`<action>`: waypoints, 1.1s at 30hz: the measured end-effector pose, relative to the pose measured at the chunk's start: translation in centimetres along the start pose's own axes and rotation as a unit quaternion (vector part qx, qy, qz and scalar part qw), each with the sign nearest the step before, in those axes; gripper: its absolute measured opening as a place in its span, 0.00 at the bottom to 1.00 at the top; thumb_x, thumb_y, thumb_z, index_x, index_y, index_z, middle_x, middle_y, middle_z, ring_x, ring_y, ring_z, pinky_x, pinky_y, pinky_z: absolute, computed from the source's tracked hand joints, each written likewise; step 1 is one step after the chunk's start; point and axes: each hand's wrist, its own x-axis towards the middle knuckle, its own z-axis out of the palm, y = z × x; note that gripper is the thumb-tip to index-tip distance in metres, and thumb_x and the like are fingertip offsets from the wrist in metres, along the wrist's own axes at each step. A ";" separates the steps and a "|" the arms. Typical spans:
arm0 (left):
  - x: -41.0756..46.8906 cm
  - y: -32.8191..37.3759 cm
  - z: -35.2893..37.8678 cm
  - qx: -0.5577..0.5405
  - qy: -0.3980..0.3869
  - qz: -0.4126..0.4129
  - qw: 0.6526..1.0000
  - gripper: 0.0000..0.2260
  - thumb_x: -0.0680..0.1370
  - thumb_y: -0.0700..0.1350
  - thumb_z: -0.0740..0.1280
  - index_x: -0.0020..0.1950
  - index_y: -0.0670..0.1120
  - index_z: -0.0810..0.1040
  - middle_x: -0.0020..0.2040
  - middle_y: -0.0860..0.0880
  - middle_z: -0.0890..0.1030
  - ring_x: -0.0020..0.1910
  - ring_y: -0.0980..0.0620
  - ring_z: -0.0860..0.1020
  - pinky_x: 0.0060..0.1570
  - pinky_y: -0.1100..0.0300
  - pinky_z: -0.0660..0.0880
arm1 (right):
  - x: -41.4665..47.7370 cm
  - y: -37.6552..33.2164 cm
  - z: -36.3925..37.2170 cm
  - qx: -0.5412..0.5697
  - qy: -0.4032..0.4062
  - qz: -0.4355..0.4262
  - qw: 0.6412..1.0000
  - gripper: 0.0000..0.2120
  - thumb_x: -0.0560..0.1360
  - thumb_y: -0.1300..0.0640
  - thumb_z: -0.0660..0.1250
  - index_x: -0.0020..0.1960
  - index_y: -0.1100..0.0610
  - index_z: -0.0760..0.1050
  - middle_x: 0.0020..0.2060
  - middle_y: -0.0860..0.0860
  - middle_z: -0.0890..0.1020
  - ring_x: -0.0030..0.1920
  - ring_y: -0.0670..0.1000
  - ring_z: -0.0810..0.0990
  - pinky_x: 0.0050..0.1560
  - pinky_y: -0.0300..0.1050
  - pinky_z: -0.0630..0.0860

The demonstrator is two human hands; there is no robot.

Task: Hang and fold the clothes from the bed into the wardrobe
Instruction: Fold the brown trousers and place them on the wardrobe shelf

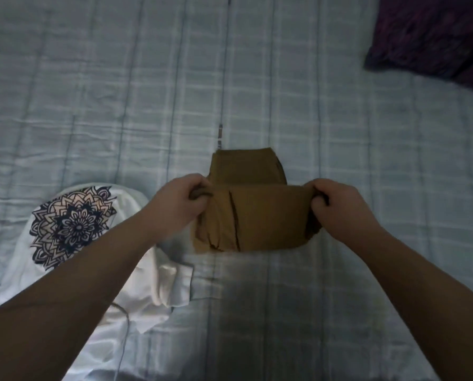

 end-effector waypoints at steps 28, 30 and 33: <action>7.5 -8.1 12.5 0.320 0.087 0.125 0.935 0.29 0.82 0.56 0.54 0.81 0.46 0.55 0.81 0.43 0.55 0.80 0.44 0.51 0.77 0.43 0.53 | 9.1 5.2 14.3 -0.240 0.043 -0.162 0.956 0.29 0.82 0.47 0.53 0.81 0.55 0.54 0.80 0.53 0.56 0.80 0.54 0.52 0.78 0.58 0.54; 7.5 -7.9 12.3 0.316 0.087 0.130 0.936 0.29 0.82 0.56 0.54 0.81 0.46 0.55 0.81 0.43 0.55 0.80 0.44 0.50 0.77 0.43 0.52 | 9.0 5.0 14.1 -0.224 0.047 -0.169 0.959 0.29 0.82 0.48 0.53 0.80 0.56 0.54 0.80 0.53 0.57 0.80 0.53 0.51 0.78 0.58 0.53; 6.6 -7.1 11.6 0.310 0.105 0.139 0.935 0.29 0.82 0.55 0.56 0.81 0.45 0.56 0.80 0.42 0.56 0.80 0.42 0.51 0.76 0.40 0.53 | 7.8 4.5 13.1 -0.195 0.065 -0.181 0.962 0.28 0.82 0.50 0.54 0.80 0.57 0.56 0.79 0.54 0.58 0.80 0.53 0.52 0.78 0.59 0.52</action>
